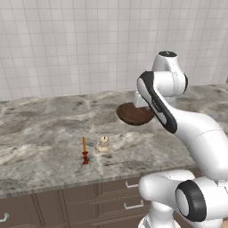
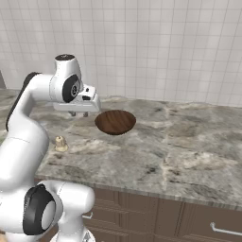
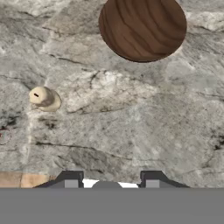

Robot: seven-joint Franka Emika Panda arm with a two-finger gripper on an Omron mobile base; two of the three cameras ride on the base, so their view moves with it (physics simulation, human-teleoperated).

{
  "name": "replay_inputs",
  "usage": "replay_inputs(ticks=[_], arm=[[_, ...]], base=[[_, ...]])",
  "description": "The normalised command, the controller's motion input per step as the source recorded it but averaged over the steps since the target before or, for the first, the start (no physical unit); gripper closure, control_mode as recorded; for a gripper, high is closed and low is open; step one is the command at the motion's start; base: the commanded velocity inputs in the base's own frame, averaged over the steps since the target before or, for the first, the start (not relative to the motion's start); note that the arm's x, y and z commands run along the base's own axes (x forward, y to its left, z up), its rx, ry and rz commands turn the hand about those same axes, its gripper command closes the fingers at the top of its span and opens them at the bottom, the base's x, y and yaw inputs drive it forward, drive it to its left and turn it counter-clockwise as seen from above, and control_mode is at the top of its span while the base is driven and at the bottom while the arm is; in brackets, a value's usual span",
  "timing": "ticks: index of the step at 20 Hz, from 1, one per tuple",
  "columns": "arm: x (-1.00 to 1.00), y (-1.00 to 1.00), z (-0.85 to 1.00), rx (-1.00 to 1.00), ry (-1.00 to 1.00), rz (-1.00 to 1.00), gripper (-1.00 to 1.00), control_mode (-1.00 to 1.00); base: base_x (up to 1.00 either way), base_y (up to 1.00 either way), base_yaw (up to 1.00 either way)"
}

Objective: Pick the candle and candle from the dining table and place them in the open cabinet. Close the cabinet after placing the objects.

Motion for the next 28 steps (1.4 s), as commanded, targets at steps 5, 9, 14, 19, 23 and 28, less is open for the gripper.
replay_inputs(ticks=[5,9,14,19,23,28], arm=[[-0.13,0.11,-0.08,0.03,-0.03,0.00,-1.00,-1.00],[-0.27,0.28,-0.12,0.02,-0.10,0.00,-1.00,-1.00],[-0.36,0.43,-0.12,0.01,-0.15,0.00,-1.00,-1.00],[-0.38,0.47,-0.23,0.07,-0.15,0.03,-1.00,-1.00],[-0.30,0.49,-0.32,0.09,-0.11,0.05,-1.00,-1.00],[-0.23,0.49,-0.31,0.12,-0.09,0.07,-1.00,-1.00]], base=[[0.00,0.00,0.00],[0.00,0.00,0.00],[0.00,0.00,0.00],[0.00,0.00,0.00],[0.00,0.00,0.00],[0.00,0.00,0.00]])
